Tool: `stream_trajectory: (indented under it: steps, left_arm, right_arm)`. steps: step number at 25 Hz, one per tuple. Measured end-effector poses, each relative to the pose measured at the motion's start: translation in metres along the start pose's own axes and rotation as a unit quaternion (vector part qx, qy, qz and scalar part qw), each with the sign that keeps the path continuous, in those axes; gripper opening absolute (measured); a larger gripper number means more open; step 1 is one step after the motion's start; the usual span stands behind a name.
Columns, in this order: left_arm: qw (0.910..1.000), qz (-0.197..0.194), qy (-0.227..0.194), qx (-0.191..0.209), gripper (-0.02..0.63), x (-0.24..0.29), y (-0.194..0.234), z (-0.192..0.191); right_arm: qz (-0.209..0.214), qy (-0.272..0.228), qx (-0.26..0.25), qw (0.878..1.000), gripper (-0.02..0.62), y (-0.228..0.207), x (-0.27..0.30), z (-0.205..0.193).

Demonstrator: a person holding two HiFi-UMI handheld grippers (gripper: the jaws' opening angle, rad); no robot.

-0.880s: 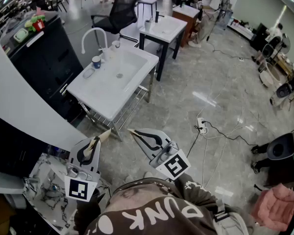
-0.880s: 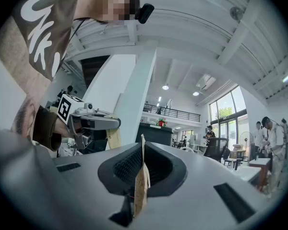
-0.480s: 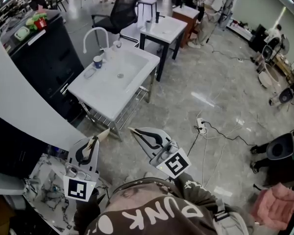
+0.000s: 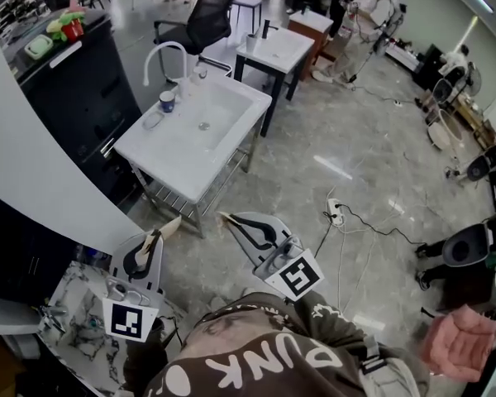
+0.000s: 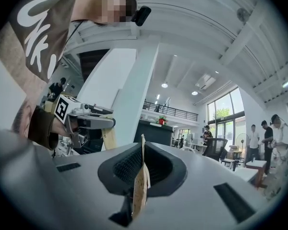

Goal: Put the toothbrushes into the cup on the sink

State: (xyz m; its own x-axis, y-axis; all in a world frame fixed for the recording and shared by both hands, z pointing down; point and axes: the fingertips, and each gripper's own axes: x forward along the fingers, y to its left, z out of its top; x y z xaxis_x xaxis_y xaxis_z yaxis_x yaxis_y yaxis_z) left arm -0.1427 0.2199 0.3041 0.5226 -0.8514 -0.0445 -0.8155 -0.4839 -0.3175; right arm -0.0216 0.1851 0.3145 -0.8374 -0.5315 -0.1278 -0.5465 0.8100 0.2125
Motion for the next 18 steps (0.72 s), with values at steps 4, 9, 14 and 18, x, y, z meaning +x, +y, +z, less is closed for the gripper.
stream_trajectory:
  steps: [4, 9, 14, 18]
  left_arm:
    - [0.9999, -0.002, -0.004, -0.011, 0.006, 0.002, 0.013, -0.009]
    - [0.9999, -0.005, -0.006, -0.015, 0.006, 0.02, 0.029, -0.019]
    - [0.9998, -0.003, 0.0, -0.018, 0.006, 0.06, 0.049, -0.041]
    - [0.9998, 0.004, 0.017, -0.009, 0.006, 0.104, 0.071, -0.064]
  right_arm:
    - [-0.008, 0.01, -0.005, 1.0, 0.02, -0.002, 0.008, -0.006]
    - [-0.015, 0.013, -0.007, 1.0, 0.02, -0.018, 0.023, -0.015]
    - [-0.021, 0.012, 0.004, 1.0, 0.02, -0.057, 0.045, -0.043]
    - [-0.018, 0.006, 0.014, 1.0, 0.02, -0.101, 0.071, -0.071]
